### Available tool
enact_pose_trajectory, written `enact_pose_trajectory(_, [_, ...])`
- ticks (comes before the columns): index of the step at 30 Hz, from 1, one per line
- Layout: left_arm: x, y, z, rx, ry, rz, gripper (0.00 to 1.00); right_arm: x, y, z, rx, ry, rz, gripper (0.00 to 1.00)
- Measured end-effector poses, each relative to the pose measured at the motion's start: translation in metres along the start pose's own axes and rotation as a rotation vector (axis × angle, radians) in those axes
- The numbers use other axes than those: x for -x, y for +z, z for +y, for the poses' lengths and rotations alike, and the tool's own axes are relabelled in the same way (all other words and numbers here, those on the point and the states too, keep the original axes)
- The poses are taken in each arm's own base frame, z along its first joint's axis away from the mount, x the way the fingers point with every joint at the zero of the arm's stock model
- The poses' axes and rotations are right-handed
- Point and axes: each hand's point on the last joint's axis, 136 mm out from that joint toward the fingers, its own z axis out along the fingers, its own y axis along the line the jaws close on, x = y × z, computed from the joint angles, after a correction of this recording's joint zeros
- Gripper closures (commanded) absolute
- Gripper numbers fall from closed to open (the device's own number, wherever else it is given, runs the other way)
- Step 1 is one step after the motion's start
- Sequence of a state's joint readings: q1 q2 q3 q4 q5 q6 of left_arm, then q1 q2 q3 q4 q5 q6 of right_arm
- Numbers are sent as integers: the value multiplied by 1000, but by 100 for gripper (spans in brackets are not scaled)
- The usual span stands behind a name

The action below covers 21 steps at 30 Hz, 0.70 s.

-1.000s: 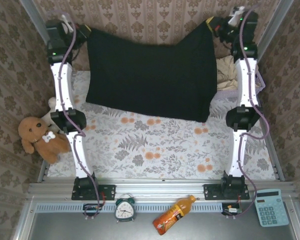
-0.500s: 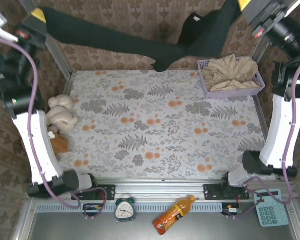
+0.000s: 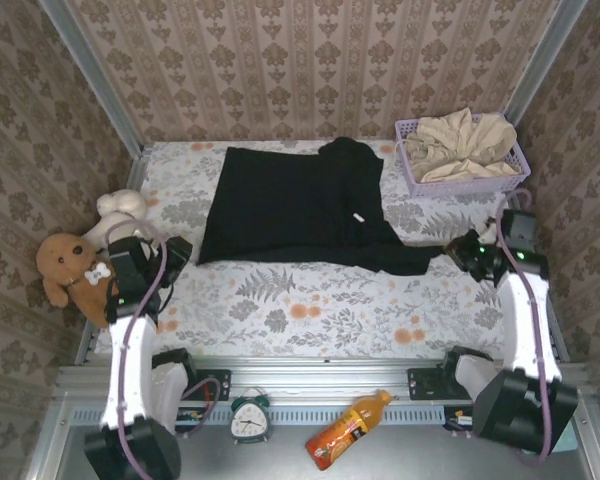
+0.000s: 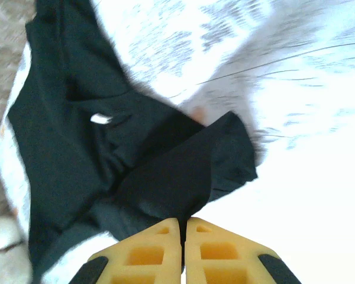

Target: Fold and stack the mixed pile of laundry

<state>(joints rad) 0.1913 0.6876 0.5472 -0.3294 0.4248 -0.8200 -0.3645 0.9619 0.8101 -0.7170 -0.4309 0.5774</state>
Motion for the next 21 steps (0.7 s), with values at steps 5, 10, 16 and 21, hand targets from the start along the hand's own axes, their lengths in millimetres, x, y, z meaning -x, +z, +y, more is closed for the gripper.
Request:
enact_pose_trajectory(5, [4,-22,-5,10,67,-70,100,-2,-34,18,108,-73,-117,100])
enact_pose_trajectory(10, [-7,-19,14,83,37,-31,77,-58,-9,-10,86,1,64,46])
enact_pose_trajectory(16, [-22,6,27,90,-14,31,74,-89,-16,-35,19,53,68,40])
enact_pose_trajectory(21, [-47,40,2,42,68,156,74,-59,-20,-14,21,22,14,44])
